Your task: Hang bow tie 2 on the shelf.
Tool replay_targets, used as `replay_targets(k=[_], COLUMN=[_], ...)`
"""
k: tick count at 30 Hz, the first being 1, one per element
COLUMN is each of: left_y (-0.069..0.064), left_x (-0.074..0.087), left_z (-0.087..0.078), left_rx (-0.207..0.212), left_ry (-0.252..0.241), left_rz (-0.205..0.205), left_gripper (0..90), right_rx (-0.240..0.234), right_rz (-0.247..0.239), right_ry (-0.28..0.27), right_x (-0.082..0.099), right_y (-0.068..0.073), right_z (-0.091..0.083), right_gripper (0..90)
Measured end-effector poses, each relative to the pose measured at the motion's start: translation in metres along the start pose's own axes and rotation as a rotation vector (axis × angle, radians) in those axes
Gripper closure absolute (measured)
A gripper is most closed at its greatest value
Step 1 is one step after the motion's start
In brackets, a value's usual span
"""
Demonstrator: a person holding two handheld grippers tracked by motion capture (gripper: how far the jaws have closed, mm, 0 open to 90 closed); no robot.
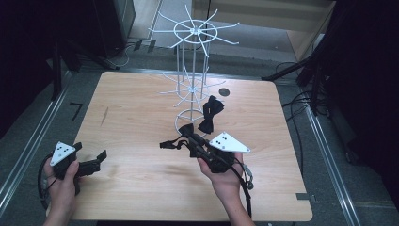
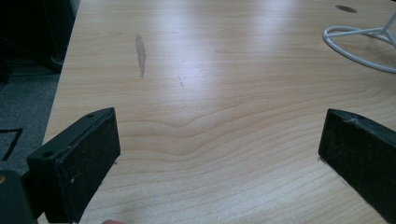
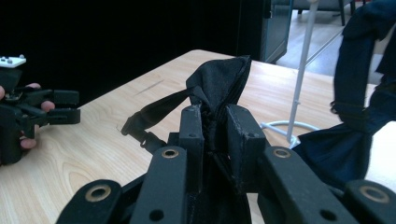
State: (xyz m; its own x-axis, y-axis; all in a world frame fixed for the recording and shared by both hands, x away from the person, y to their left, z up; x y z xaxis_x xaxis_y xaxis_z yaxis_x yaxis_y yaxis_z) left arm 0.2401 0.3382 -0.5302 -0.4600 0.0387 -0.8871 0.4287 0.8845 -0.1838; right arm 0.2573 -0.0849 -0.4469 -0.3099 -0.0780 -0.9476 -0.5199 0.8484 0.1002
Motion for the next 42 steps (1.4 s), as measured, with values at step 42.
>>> replay_targets(k=[42], left_y=[0.0], left_x=[0.0], left_z=[0.0], left_rx=[0.002], left_ry=[-0.001], left_rz=[-0.002], left_gripper=[0.0], right_rx=[0.072], right_rz=[0.057], right_ry=[-0.142], right_x=[-0.046], right_y=[-0.031], right_z=[-0.028], right_gripper=[78.0])
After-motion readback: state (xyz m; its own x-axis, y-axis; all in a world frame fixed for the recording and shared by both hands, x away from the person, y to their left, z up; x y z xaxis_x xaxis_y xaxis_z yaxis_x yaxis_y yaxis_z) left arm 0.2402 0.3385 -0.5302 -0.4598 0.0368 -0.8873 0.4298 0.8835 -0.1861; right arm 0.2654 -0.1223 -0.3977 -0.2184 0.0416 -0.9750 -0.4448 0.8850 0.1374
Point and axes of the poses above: each handheld gripper's, and its own axes: z roughly forward along the jaws, x roughly out of its underside, y roughly to its left, the point moved 2 cm from there along z, roughly forward along the jaws, and after that the axes turned 12 degrees about x, right-handed, at the moved point
